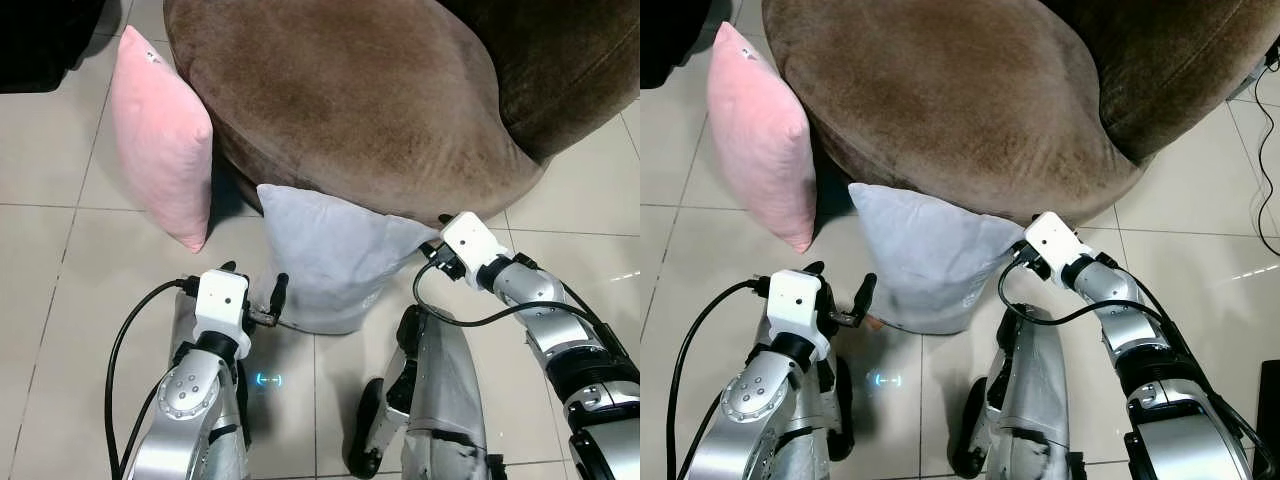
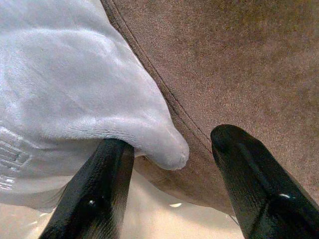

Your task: Move the pillow to the sofa from floor

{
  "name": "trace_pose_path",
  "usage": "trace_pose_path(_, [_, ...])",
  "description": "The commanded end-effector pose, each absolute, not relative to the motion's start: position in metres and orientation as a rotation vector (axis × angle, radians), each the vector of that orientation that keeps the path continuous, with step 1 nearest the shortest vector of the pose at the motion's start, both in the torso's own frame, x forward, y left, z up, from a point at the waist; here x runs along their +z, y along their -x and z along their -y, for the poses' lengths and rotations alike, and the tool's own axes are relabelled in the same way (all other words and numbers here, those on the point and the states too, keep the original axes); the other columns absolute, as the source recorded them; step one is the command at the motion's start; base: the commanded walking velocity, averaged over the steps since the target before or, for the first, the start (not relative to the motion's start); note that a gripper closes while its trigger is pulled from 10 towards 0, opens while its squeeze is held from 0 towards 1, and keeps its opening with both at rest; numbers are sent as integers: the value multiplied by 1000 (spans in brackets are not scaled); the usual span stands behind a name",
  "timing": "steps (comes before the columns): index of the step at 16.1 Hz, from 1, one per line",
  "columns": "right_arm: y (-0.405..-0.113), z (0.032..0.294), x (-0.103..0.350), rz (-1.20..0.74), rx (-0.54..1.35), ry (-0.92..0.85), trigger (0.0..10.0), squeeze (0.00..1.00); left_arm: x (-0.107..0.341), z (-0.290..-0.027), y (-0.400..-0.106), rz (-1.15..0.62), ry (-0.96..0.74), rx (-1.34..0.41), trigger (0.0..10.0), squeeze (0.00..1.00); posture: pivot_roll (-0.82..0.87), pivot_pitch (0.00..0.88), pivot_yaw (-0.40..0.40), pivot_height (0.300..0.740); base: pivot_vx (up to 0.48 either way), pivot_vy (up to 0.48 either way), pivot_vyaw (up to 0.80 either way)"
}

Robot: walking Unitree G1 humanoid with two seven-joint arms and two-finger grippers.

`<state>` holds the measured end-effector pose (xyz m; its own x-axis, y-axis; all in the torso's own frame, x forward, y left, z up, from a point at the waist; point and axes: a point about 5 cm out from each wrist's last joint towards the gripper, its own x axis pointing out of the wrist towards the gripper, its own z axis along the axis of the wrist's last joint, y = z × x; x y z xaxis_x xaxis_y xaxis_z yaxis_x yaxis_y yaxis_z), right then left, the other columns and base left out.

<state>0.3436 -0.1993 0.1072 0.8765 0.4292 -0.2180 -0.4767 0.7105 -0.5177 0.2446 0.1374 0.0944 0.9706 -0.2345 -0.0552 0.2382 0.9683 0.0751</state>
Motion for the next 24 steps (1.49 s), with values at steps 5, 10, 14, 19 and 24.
trace_pose_path(5, [-336,208,101,-97,495,564,0,0,85,-133,-242,-81,-81,-250,10000,0,118,344,-167,471,0,0,0])
trace_pose_path(10, [-335,208,101,-89,499,555,0,0,78,-129,-246,-121,-114,-281,10000,0,111,349,-166,471,0,0,0])
trace_pose_path(14, [-329,203,99,-72,511,532,0,0,77,-146,-275,-135,-215,-300,10000,0,91,345,-157,471,0,0,0])
trace_pose_path(19, [-322,204,101,-50,495,504,0,0,77,-156,-306,-151,-231,-307,10000,0,57,332,-150,471,0,0,0])
trace_pose_path(24, [-309,199,97,-49,502,474,0,0,82,-165,-330,-141,-211,-316,10000,0,40,327,-142,471,0,0,0])
